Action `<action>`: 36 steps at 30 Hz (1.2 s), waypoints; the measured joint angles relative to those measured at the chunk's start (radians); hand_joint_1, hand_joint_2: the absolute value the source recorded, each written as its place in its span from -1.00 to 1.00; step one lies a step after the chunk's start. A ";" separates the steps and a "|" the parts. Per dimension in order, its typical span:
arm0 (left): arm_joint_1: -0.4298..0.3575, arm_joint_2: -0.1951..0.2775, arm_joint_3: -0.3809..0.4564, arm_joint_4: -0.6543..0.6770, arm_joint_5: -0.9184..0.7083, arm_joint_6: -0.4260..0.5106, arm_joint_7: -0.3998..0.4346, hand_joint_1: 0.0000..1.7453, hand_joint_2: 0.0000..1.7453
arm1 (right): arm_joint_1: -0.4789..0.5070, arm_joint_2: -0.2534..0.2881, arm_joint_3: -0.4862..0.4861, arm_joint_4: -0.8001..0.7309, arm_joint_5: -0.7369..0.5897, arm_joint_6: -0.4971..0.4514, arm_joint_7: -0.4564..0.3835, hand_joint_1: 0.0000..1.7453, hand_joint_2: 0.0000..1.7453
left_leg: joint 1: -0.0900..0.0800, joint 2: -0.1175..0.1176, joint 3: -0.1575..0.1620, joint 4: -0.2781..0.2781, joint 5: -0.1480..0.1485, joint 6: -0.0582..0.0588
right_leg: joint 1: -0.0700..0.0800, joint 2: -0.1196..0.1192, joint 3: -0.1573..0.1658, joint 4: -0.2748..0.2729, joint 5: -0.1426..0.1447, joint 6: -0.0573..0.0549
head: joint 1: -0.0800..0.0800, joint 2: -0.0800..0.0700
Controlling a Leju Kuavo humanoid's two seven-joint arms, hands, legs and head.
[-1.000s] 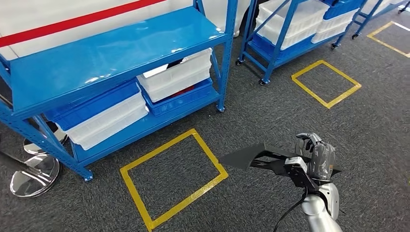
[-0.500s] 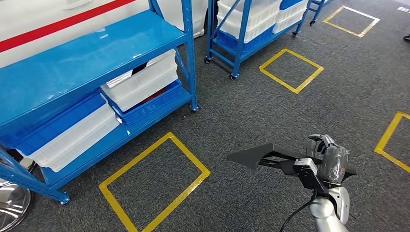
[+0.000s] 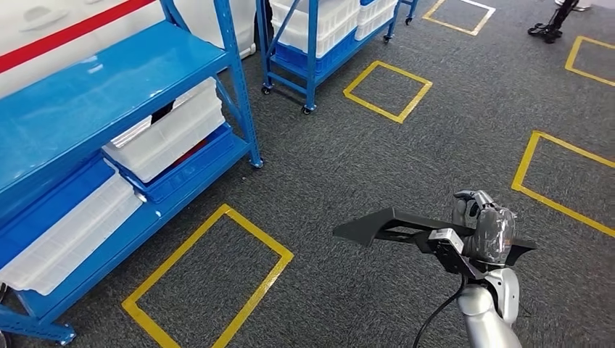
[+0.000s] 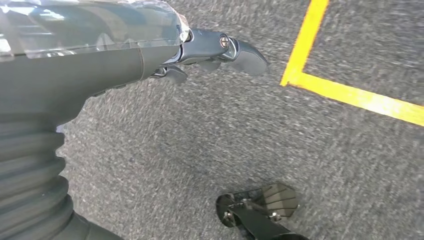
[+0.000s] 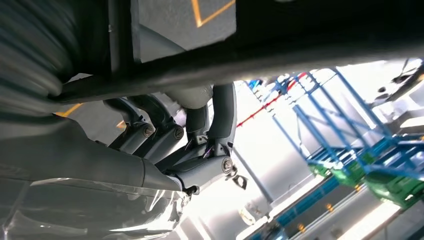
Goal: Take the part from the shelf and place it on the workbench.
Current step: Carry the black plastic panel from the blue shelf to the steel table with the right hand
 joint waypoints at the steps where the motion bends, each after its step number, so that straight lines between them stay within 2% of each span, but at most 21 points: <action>1: -0.001 0.000 0.004 0.000 0.006 0.002 0.000 -1.00 1.00 | -0.013 0.003 0.000 0.003 0.023 0.001 0.015 1.00 1.00 | -0.002 0.008 0.000 0.001 -0.003 -0.007 | 0.004 -0.007 0.013 -0.028 0.004 -0.007 | 0.000 0.000; 4: -0.003 -0.002 0.017 0.000 0.027 0.011 0.008 -1.00 1.00 | -0.066 0.012 0.006 0.041 0.138 0.003 0.087 1.00 1.00 | -0.002 0.028 0.005 0.001 -0.011 -0.026 | 0.009 0.019 0.009 -0.034 0.003 -0.032 | 0.000 0.000; 5: -0.004 -0.003 0.021 0.000 0.032 0.013 0.014 -1.00 1.00 | -0.086 0.014 0.011 0.061 0.175 0.003 0.109 1.00 1.00 | 0.000 0.022 0.006 0.006 -0.017 -0.032 | 0.008 0.029 0.009 -0.036 0.005 -0.038 | 0.000 0.000; 7: -0.005 -0.005 0.027 0.000 0.038 0.017 0.023 -1.00 1.00 | -0.124 0.019 0.022 0.098 0.219 0.003 0.133 1.00 1.00 | 0.005 -0.019 -0.010 0.050 -0.047 -0.037 | 0.005 0.044 0.010 -0.040 0.008 -0.050 | 0.000 0.000; 10: 0.002 -0.010 0.035 0.000 0.048 0.022 0.030 -1.00 1.00 | -0.184 0.025 0.029 0.162 0.239 0.002 0.127 1.00 1.00 | 0.005 -0.070 -0.104 0.236 -0.133 -0.035 | 0.011 0.070 0.007 -0.039 0.010 -0.062 | 0.000 0.000; 11: 0.005 -0.011 0.036 0.000 0.050 0.023 0.031 -1.00 1.00 | -0.202 0.026 0.029 0.186 0.243 0.003 0.120 1.00 1.00 | 0.005 -0.076 -0.134 0.290 -0.146 -0.034 | 0.015 0.082 0.007 -0.039 0.010 -0.064 | 0.000 0.000; 12: 0.007 -0.013 0.038 0.000 0.051 0.023 0.031 -1.00 1.00 | -0.214 0.026 0.029 0.206 0.246 0.003 0.114 1.00 1.00 | 0.004 -0.078 -0.147 0.305 -0.137 -0.030 | 0.019 0.095 0.007 -0.038 0.010 -0.065 | 0.000 0.000; 14: 0.009 -0.014 0.040 0.000 0.052 0.024 0.031 -1.00 1.00 | -0.235 0.027 0.029 0.237 0.248 0.002 0.104 1.00 1.00 | 0.002 -0.091 -0.121 0.223 -0.068 -0.019 | 0.024 0.120 0.009 -0.037 0.010 -0.065 | 0.000 0.000; 16: 0.010 -0.013 0.042 0.001 0.053 0.025 0.031 -1.00 1.00 | -0.255 0.030 0.029 0.260 0.248 0.002 0.100 1.00 1.00 | 0.000 -0.135 -0.067 0.087 -0.001 -0.007 | 0.025 0.142 0.008 -0.034 0.011 -0.062 | 0.000 0.000; 18: 0.011 -0.014 0.044 0.002 0.053 0.026 0.031 -1.00 1.00 | -0.268 0.033 0.029 0.278 0.248 0.002 0.098 1.00 1.00 | -0.003 -0.159 -0.042 0.026 0.018 -0.002 | 0.021 0.163 0.002 -0.033 0.015 -0.052 | 0.000 0.000; 20: 0.010 -0.016 0.046 0.002 0.054 0.027 0.031 -1.00 1.00 | -0.273 0.032 0.028 0.291 0.248 0.001 0.098 1.00 1.00 | -0.004 -0.138 -0.037 0.015 0.023 0.003 | 0.017 0.181 -0.003 -0.036 0.022 -0.039 | 0.000 0.000; 22: 0.009 -0.019 0.049 0.002 0.054 0.028 0.031 -1.00 1.00 | -0.277 0.031 0.027 0.300 0.248 0.001 0.097 1.00 1.00 | -0.002 -0.112 -0.029 -0.003 0.033 0.015 | 0.020 0.145 -0.016 -0.013 0.006 -0.032 | 0.000 0.000; 24: 0.009 -0.020 0.050 0.002 0.054 0.029 0.031 -1.00 1.00 | -0.283 0.031 0.027 0.308 0.247 0.001 0.096 1.00 1.00 | -0.003 -0.086 -0.024 -0.015 0.038 0.022 | 0.019 0.081 -0.064 0.086 -0.049 -0.026 | 0.000 0.000; 26: 0.013 -0.020 0.051 0.002 0.055 0.029 0.031 -1.00 1.00 | -0.286 0.031 0.027 0.316 0.248 0.001 0.096 1.00 1.00 | -0.005 -0.061 -0.024 -0.015 0.036 0.023 | 0.011 0.059 -0.123 0.207 -0.099 -0.017 | 0.000 0.000; 27: 0.014 -0.020 0.051 0.002 0.055 0.029 0.030 -1.00 1.00 | -0.286 0.031 0.027 0.319 0.254 0.001 0.095 1.00 1.00 | -0.005 -0.048 -0.024 -0.014 0.035 0.022 | 0.007 0.055 -0.136 0.233 -0.101 -0.013 | 0.000 0.000; 28: 0.014 -0.020 0.051 0.002 0.055 0.029 0.027 -1.00 1.00 | -0.285 0.031 0.024 0.322 0.265 0.001 0.091 1.00 1.00 | -0.004 -0.035 -0.024 -0.012 0.032 0.019 | 0.003 0.051 -0.128 0.219 -0.085 -0.009 | 0.000 0.000; 30: 0.013 -0.021 0.051 0.002 0.055 0.026 0.021 -1.00 1.00 | -0.286 0.031 0.009 0.324 0.303 0.001 0.077 1.00 1.00 | -0.004 -0.012 -0.022 -0.005 0.024 0.010 | -0.002 0.015 -0.061 0.095 -0.029 -0.002 | 0.000 0.000; 32: 0.012 -0.020 0.052 0.003 0.055 0.024 0.018 -1.00 1.00 | -0.290 0.032 -0.018 0.323 0.339 0.001 0.056 1.00 1.00 | -0.009 0.006 -0.022 0.005 0.012 -0.002 | 0.002 -0.029 -0.007 -0.008 -0.001 -0.009 | 0.000 0.000; 33: 0.011 -0.019 0.051 0.003 0.055 0.024 0.018 -1.00 1.00 | -0.292 0.032 -0.036 0.321 0.348 0.000 0.043 1.00 1.00 | -0.013 0.014 -0.021 0.008 0.008 -0.008 | 0.006 -0.037 -0.002 -0.023 -0.003 -0.016 | 0.000 0.000; 35: 0.011 -0.019 0.051 0.003 0.058 0.026 0.022 -1.00 1.00 | -0.297 0.030 -0.078 0.315 0.355 0.000 0.015 1.00 1.00 | -0.013 0.033 -0.016 0.008 0.001 -0.019 | 0.010 -0.013 -0.005 -0.023 -0.004 -0.033 | -0.001 0.000; 36: 0.011 -0.019 0.051 0.003 0.060 0.028 0.025 -1.00 1.00 | -0.304 0.029 -0.098 0.313 0.357 0.000 0.003 1.00 1.00 | -0.010 0.029 -0.015 0.013 -0.005 -0.025 | 0.010 -0.001 -0.004 -0.024 -0.004 -0.040 | -0.001 0.000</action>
